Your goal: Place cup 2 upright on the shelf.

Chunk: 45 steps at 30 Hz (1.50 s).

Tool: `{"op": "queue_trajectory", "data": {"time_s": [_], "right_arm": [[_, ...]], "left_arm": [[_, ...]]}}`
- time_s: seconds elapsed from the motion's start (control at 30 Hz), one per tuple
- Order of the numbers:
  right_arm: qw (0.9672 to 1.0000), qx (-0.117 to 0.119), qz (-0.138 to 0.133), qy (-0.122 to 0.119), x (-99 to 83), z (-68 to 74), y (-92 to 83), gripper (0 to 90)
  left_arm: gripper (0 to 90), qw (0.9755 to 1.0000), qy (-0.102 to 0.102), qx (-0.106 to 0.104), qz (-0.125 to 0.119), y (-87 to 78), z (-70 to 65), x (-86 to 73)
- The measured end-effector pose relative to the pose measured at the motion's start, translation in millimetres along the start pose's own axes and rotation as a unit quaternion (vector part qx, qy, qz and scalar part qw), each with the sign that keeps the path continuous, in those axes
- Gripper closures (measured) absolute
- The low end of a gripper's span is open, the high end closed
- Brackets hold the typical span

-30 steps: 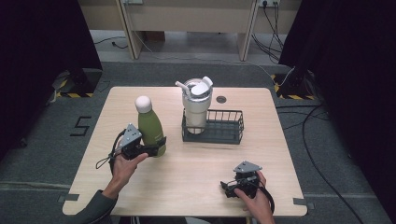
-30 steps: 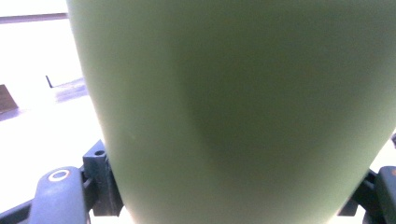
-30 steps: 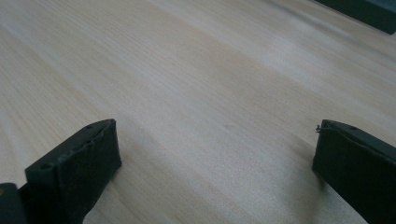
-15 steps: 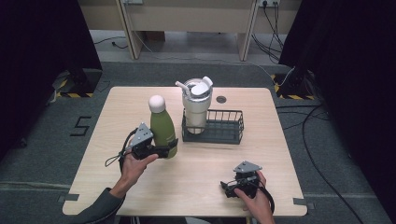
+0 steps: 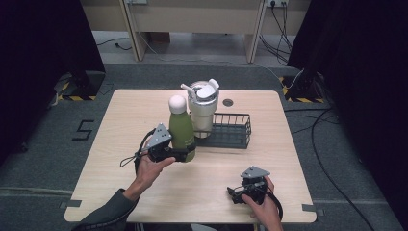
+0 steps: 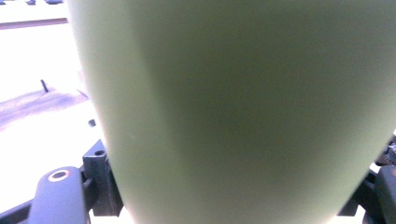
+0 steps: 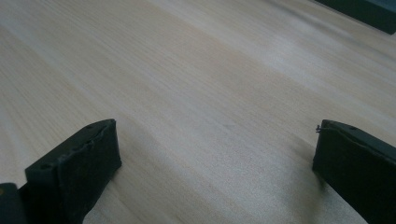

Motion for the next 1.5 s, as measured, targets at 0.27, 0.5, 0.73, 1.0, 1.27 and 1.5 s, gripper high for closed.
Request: {"op": "queue_trajectory", "data": {"time_s": [0.27,0.5,0.73,1.0,1.27,1.5], "right_arm": [[1.0000,0.000,0.001,0.001,-0.1,0.2,-0.1,0.9],[1.0000,0.001,0.000,0.001,0.0,0.4,0.0,0.9],[1.0000,0.000,0.000,-0.001,0.1,-0.1,-0.1,0.9],[1.0000,0.000,0.000,-0.002,0.1,-0.3,-0.1,1.0],[1.0000,0.001,0.001,-0.002,0.1,-0.1,-0.3,1.0],[1.0000,0.001,0.001,-0.002,0.2,-0.1,-0.2,0.9]], "left_arm": [[20.4,0.9998,0.007,-0.016,-0.009,15.9,-17.2,15.9],[20.3,0.9995,0.008,-0.026,-0.014,33.4,-27.4,28.4],[20.4,0.9991,0.016,-0.036,-0.011,51.1,-43.1,36.1],[20.4,0.9986,0.026,-0.043,-0.012,74.1,-58.0,45.3],[20.4,0.9988,0.026,-0.041,-0.012,86.9,-63.4,51.0],[20.4,0.9990,0.021,-0.036,-0.017,99.0,-64.5,59.7]]}}
Point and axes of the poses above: each handheld gripper's, and its own axes: y roughly forward along the jaws, x roughly out of its top, z roughly to its left, the point moved 3 cm from there along y, roughly forward along the jaws, and after that the axes turned 12 degrees about x, right-handed, at the moved point
